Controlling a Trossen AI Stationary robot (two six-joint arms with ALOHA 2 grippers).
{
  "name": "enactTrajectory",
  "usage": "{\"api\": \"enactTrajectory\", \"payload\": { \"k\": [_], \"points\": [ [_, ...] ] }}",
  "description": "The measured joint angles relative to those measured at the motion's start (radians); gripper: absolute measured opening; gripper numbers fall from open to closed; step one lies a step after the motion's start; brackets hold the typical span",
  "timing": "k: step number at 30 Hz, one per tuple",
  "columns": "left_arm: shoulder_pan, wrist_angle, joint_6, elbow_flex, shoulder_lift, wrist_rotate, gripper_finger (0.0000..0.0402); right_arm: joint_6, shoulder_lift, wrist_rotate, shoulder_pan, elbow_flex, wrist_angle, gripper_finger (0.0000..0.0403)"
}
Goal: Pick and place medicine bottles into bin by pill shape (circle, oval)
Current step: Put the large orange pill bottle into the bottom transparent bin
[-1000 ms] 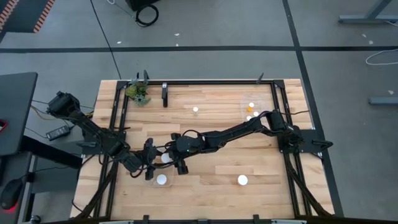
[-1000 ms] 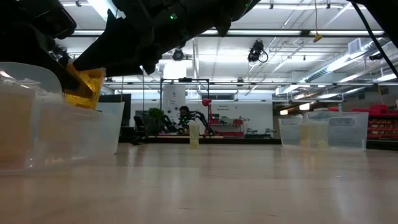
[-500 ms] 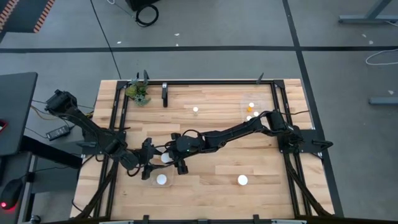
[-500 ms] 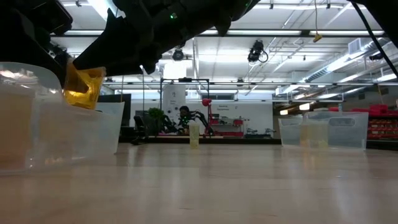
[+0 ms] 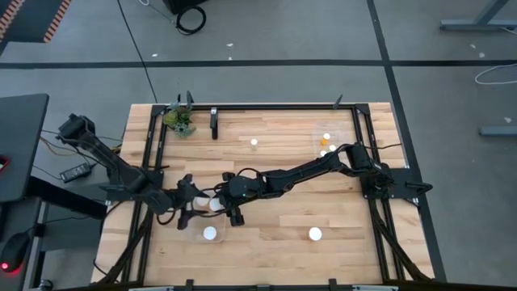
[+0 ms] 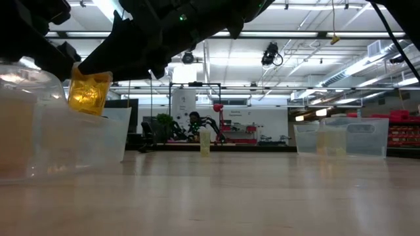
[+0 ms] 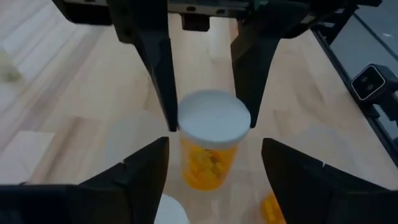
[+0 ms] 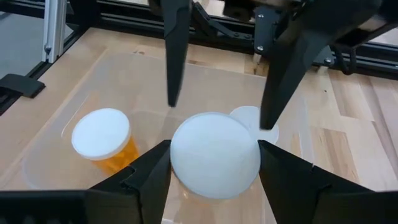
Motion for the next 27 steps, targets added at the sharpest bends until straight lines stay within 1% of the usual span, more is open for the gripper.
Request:
{"api": "enactTrajectory", "payload": {
  "k": [6,14,19,23,27],
  "points": [
    [0.0,-0.043,0.054,0.0,-0.093,-0.016,0.0246,0.009,0.0,0.0,0.0,0.0,0.0,0.0229],
    [0.003,-0.047,0.201,0.0,-0.255,-0.069,0.0217,0.059,0.0,-0.013,-0.005,0.011,0.001,0.0229],
    [0.003,-0.046,0.257,0.0,-0.345,-0.093,0.0202,0.091,0.0,-0.003,-0.005,0.016,0.002,0.0229],
    [0.003,-0.046,0.29,0.0,-0.395,-0.115,0.0191,0.112,0.0,0.01,-0.004,0.016,0.007,0.0229],
    [0.003,-0.047,0.307,0.0,-0.416,-0.148,0.0184,0.119,0.0,0.015,0.002,0.016,0.027,0.0229]
  ]
}}
